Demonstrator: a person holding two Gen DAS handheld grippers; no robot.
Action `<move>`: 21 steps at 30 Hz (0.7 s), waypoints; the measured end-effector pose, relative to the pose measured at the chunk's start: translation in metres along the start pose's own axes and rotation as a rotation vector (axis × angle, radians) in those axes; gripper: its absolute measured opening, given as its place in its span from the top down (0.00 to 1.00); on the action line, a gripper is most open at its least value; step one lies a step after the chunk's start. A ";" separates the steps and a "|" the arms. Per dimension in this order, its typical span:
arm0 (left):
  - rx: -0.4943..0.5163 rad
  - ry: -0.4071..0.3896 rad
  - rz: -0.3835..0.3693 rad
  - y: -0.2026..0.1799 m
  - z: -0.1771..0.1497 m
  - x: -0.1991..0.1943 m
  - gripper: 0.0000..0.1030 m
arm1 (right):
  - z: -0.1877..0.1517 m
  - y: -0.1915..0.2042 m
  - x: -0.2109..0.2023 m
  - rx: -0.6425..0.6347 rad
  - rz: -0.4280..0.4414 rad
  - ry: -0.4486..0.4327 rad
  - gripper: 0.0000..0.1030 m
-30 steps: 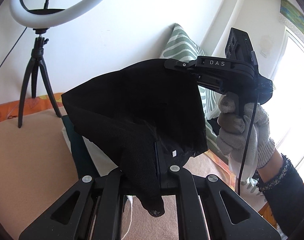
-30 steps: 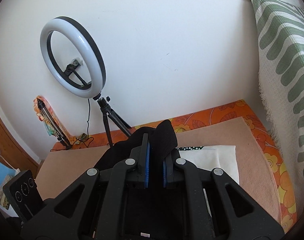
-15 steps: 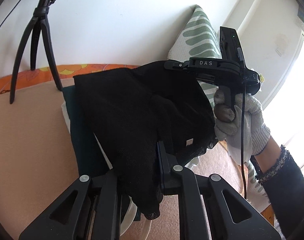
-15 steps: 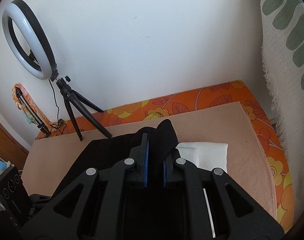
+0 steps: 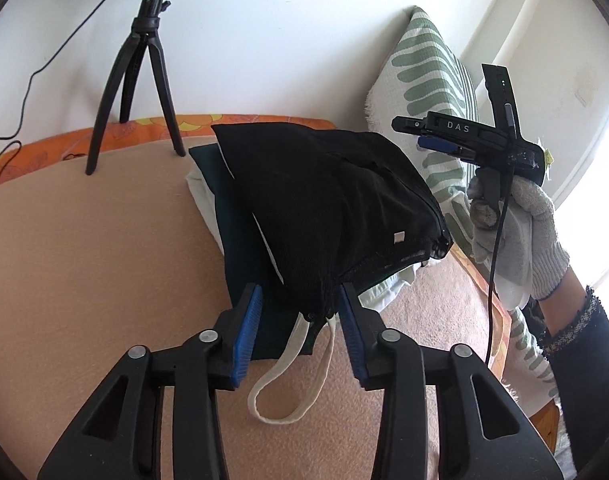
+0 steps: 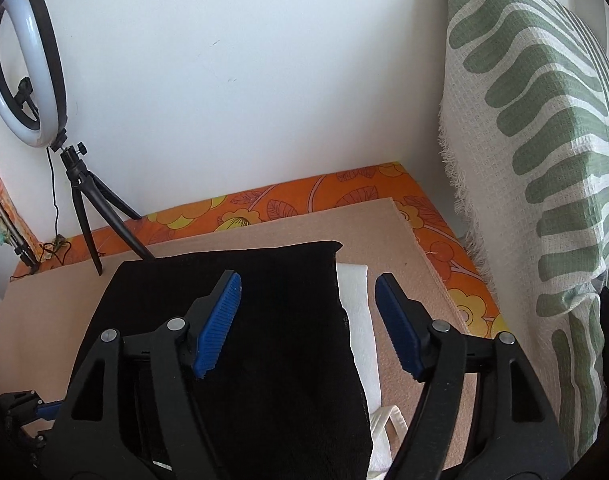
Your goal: Fold small clothes
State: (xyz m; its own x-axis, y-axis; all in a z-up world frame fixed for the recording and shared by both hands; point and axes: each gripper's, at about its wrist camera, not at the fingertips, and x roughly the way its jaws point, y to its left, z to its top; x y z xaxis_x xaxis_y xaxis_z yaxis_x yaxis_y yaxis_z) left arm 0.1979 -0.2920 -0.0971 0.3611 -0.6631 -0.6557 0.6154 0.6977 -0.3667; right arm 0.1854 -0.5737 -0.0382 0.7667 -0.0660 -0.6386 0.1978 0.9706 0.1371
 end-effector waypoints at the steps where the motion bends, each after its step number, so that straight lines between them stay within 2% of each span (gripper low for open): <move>1: 0.006 -0.010 0.013 -0.003 -0.001 -0.008 0.43 | -0.001 0.003 -0.007 -0.005 -0.009 -0.005 0.29; 2: 0.014 -0.022 0.030 -0.007 -0.001 -0.013 0.36 | -0.003 0.005 -0.015 -0.007 -0.015 -0.010 0.29; 5: 0.043 -0.048 0.057 -0.013 -0.005 -0.033 0.35 | -0.009 0.014 -0.037 -0.004 -0.016 -0.022 0.27; 7: 0.055 -0.062 0.077 -0.022 -0.007 -0.042 0.33 | -0.013 0.020 -0.051 -0.004 -0.028 -0.034 0.18; 12: 0.082 -0.117 0.104 -0.031 -0.018 -0.081 0.26 | -0.027 0.046 -0.094 -0.042 -0.072 -0.079 0.15; 13: 0.085 -0.127 0.106 -0.033 -0.020 -0.089 0.26 | -0.031 0.053 -0.102 -0.051 -0.084 -0.085 0.09; 16: 0.083 -0.146 0.104 -0.035 -0.027 -0.109 0.26 | -0.043 0.072 -0.129 -0.067 -0.102 -0.122 0.01; 21: 0.096 -0.201 0.130 -0.040 -0.040 -0.149 0.23 | -0.059 0.103 -0.165 -0.103 -0.107 -0.170 0.01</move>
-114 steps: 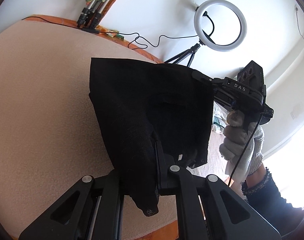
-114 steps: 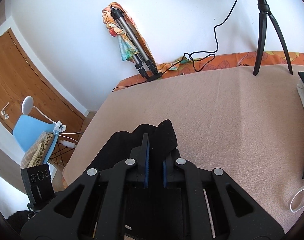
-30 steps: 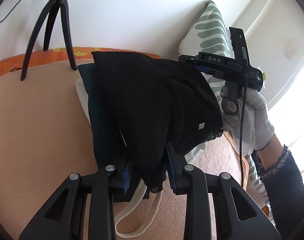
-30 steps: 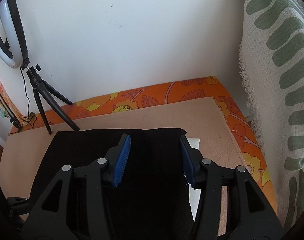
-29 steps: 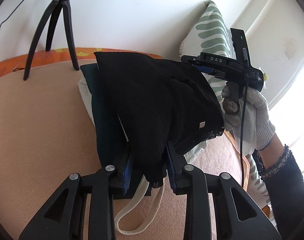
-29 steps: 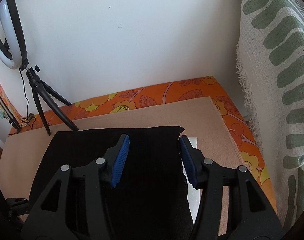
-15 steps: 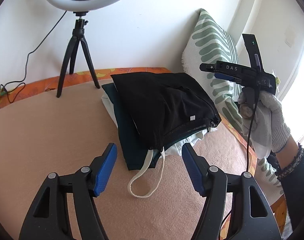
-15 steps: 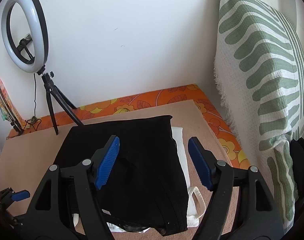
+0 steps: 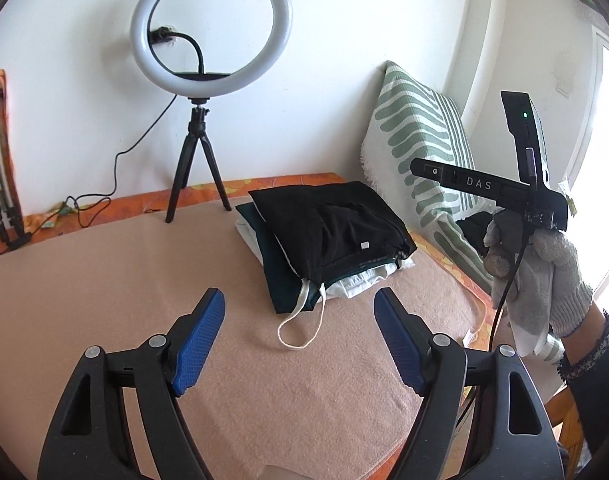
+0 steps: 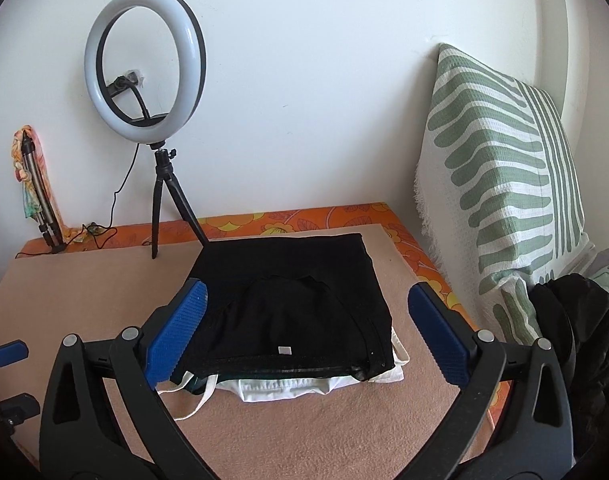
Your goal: Fold small clothes
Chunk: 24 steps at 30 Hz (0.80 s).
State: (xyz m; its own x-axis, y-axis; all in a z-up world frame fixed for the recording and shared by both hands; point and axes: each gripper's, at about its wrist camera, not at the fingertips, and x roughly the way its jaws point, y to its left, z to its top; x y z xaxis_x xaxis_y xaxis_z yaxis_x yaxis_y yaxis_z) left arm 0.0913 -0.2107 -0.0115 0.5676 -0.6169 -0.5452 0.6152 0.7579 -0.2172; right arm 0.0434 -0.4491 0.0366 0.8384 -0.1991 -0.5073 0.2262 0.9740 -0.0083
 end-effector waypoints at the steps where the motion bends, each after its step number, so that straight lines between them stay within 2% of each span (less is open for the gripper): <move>1: 0.011 -0.015 0.010 -0.001 -0.001 -0.008 0.19 | -0.002 0.005 -0.007 -0.003 -0.001 -0.005 0.01; 4: 0.039 -0.044 0.041 -0.002 -0.004 -0.029 0.18 | -0.008 0.018 -0.023 0.003 0.013 -0.012 0.01; 14: 0.078 -0.096 0.117 -0.002 -0.025 -0.078 0.04 | -0.035 0.056 -0.070 -0.011 0.029 -0.032 0.00; 17: 0.078 -0.088 0.146 -0.001 -0.035 -0.084 0.04 | -0.044 0.065 -0.082 -0.006 0.016 -0.050 0.00; 24: 0.067 -0.050 0.156 0.010 -0.061 -0.081 0.01 | -0.069 0.085 -0.094 -0.003 -0.019 -0.066 0.00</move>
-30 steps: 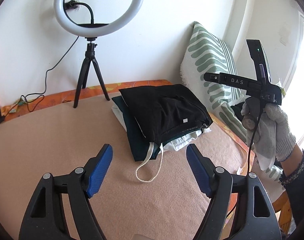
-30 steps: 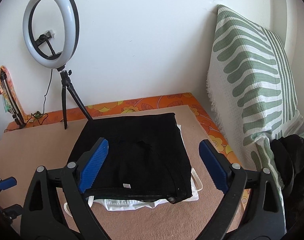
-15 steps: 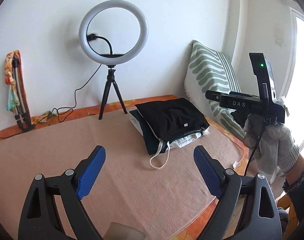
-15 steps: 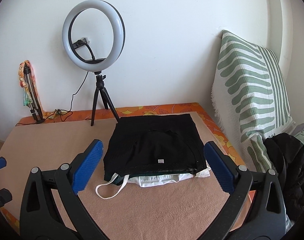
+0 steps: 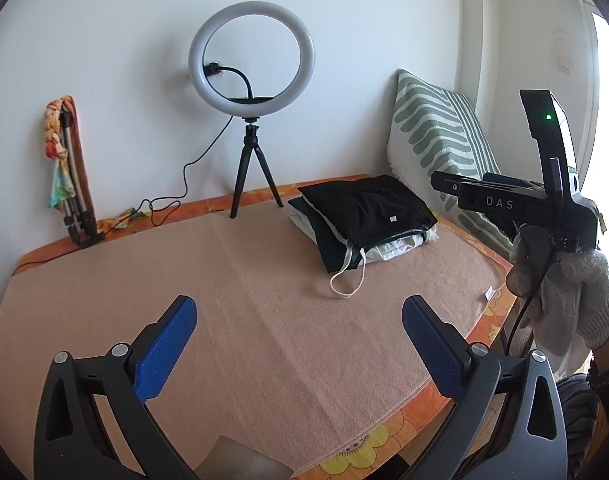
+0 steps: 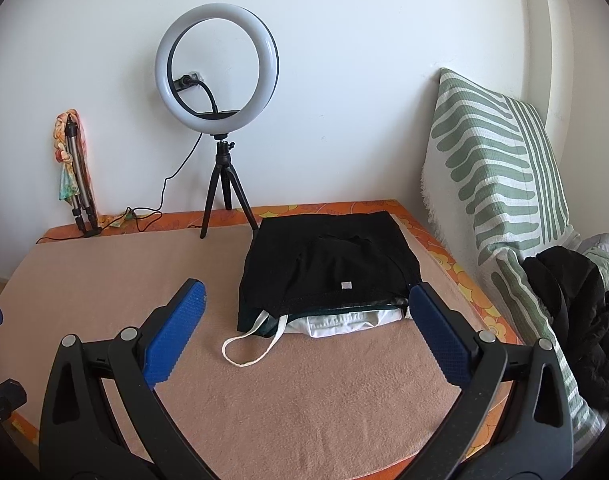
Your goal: Fold small clothes
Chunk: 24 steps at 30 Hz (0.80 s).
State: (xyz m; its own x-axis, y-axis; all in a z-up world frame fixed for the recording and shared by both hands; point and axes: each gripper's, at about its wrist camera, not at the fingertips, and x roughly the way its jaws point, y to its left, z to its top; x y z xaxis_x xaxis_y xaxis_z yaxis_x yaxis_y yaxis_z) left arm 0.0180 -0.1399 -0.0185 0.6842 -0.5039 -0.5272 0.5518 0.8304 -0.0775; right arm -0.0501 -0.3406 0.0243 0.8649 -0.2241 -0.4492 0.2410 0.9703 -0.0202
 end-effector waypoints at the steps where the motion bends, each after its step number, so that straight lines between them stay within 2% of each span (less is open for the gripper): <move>1: -0.006 0.005 -0.001 0.002 -0.003 0.001 0.01 | -0.004 0.002 -0.001 0.005 -0.004 -0.002 0.00; 12: -0.010 0.006 0.037 0.017 -0.021 0.004 0.01 | -0.030 0.023 0.002 0.031 -0.027 -0.028 0.00; 24: -0.019 0.021 0.069 0.027 -0.030 0.010 0.01 | -0.042 0.023 0.012 0.063 -0.026 -0.010 0.00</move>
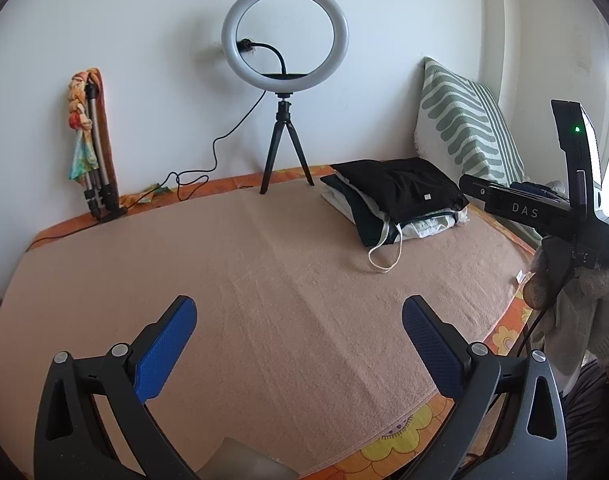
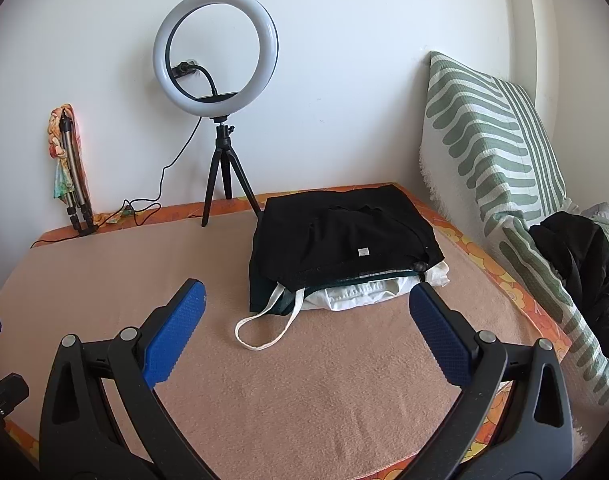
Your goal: Fold small clothes
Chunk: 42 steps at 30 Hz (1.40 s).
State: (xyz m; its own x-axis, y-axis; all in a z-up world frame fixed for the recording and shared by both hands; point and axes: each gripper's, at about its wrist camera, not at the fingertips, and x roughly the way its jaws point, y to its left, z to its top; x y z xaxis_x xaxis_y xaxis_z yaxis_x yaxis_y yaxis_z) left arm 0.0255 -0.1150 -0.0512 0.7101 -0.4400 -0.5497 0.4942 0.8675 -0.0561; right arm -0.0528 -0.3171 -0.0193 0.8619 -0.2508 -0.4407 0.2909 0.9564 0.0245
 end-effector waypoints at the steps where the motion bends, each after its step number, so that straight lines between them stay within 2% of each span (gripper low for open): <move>1: 0.001 0.000 -0.001 0.000 0.000 0.000 0.01 | 0.000 -0.001 0.000 0.004 -0.001 0.001 0.00; 12: 0.022 -0.020 0.017 -0.001 0.003 -0.005 0.01 | -0.002 -0.003 0.000 0.023 -0.004 0.004 0.00; 42: 0.018 -0.014 0.015 0.003 0.005 -0.006 0.01 | -0.003 0.007 -0.003 0.022 0.015 0.004 0.00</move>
State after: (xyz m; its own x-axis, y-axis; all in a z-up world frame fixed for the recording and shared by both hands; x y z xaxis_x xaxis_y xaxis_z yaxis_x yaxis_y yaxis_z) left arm 0.0252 -0.1108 -0.0436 0.7244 -0.4305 -0.5385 0.4922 0.8699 -0.0332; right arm -0.0548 -0.3095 -0.0208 0.8646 -0.2357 -0.4438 0.2869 0.9566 0.0507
